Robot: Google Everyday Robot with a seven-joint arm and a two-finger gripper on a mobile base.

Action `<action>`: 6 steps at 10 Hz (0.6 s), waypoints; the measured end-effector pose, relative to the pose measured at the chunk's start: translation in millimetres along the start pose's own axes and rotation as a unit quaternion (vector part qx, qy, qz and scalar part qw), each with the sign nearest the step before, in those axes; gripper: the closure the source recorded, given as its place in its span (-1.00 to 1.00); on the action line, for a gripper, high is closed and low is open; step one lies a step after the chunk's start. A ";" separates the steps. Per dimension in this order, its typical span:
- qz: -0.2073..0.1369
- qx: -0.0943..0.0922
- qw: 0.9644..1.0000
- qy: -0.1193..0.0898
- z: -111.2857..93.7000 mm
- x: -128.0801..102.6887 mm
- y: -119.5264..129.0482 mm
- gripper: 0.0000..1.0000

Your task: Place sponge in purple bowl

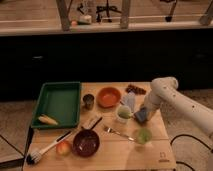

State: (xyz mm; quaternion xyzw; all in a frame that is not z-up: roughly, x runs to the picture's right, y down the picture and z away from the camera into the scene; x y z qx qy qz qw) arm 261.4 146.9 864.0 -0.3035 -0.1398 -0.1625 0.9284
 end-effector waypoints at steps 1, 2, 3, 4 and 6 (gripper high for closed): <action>-0.005 0.003 1.000 0.000 -7.1 1.1 -1.8 1.00; -0.011 0.009 1.000 0.000 -18.9 1.8 -6.5 1.00; -0.020 0.013 1.000 -0.001 -31.3 1.7 -10.9 1.00; -0.028 0.017 0.999 -0.003 -40.2 1.0 -14.8 1.00; -0.053 0.022 0.998 -0.019 -57.1 -2.9 -22.7 1.00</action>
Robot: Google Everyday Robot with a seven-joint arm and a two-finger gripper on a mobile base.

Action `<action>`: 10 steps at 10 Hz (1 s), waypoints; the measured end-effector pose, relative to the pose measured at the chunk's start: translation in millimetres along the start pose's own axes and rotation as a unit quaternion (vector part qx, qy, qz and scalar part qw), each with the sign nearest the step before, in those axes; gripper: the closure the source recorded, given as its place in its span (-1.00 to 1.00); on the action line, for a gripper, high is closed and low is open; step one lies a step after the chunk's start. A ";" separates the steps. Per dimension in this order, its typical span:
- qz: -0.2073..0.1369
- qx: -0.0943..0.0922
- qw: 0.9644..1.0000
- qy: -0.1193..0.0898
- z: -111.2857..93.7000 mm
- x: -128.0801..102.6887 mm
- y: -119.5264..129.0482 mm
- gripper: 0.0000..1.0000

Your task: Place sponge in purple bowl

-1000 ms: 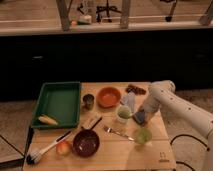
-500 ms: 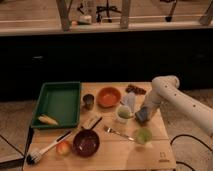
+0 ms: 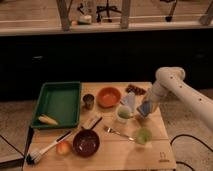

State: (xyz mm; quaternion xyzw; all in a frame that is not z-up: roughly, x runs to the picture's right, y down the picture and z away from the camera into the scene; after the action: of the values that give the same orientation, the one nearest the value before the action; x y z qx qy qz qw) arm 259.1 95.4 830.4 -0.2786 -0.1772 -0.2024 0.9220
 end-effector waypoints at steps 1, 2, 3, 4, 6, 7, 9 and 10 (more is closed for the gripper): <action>-0.014 -0.001 1.000 -0.004 -4.1 -6.1 -5.5 1.00; -0.033 0.001 0.999 -0.009 -9.0 -17.1 -16.6 1.00; -0.050 -0.002 0.999 -0.013 -12.5 -29.0 -25.3 1.00; -0.067 -0.006 0.998 -0.014 -15.5 -38.5 -30.7 1.00; -0.095 -0.014 0.995 -0.013 -19.3 -57.6 -39.9 1.00; -0.112 -0.016 0.993 -0.012 -20.6 -71.5 -46.7 1.00; -0.128 -0.021 0.992 -0.009 -24.6 -83.7 -49.1 1.00; -0.137 -0.021 0.990 -0.009 -25.9 -92.3 -53.3 1.00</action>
State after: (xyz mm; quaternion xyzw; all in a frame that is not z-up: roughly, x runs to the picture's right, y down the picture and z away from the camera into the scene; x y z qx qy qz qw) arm 160.6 64.9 793.1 -0.2726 -0.2172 -0.3279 0.8781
